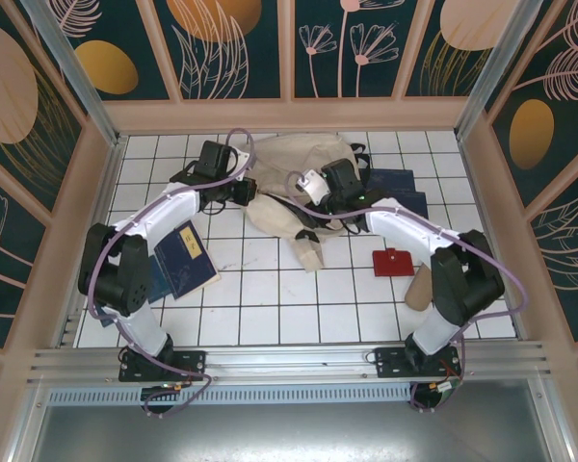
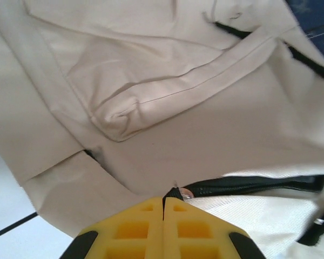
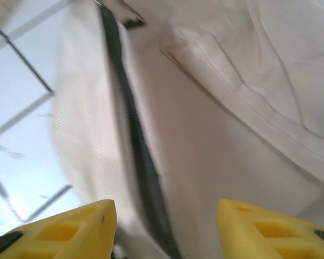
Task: Pack the student bag
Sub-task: Unzip the student bag at the top-center of the table.
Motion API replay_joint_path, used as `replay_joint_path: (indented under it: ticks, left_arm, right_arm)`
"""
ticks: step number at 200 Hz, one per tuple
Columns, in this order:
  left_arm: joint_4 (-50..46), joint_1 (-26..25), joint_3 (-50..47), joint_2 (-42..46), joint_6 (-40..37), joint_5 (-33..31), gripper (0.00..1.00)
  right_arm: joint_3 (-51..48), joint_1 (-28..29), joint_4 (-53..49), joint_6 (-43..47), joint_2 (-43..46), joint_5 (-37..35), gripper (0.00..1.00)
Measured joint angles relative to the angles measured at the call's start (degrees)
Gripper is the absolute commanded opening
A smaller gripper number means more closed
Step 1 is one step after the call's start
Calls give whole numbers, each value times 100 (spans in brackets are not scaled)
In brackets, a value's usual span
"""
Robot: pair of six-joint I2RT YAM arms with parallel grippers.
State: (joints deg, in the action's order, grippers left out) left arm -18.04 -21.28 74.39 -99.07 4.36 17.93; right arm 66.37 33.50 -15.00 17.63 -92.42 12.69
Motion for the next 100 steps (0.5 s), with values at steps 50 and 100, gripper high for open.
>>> replay_joint_path:
  ticks: [50,100]
  left_arm:
    - [4,-15,-20,105,-33,533,0]
    - [7,-15,-24,105,-31,566,0]
  right_arm:
    - [-229,378,435,-1703,374,931,50]
    - [-114,365,636,-2680,-365,988,62]
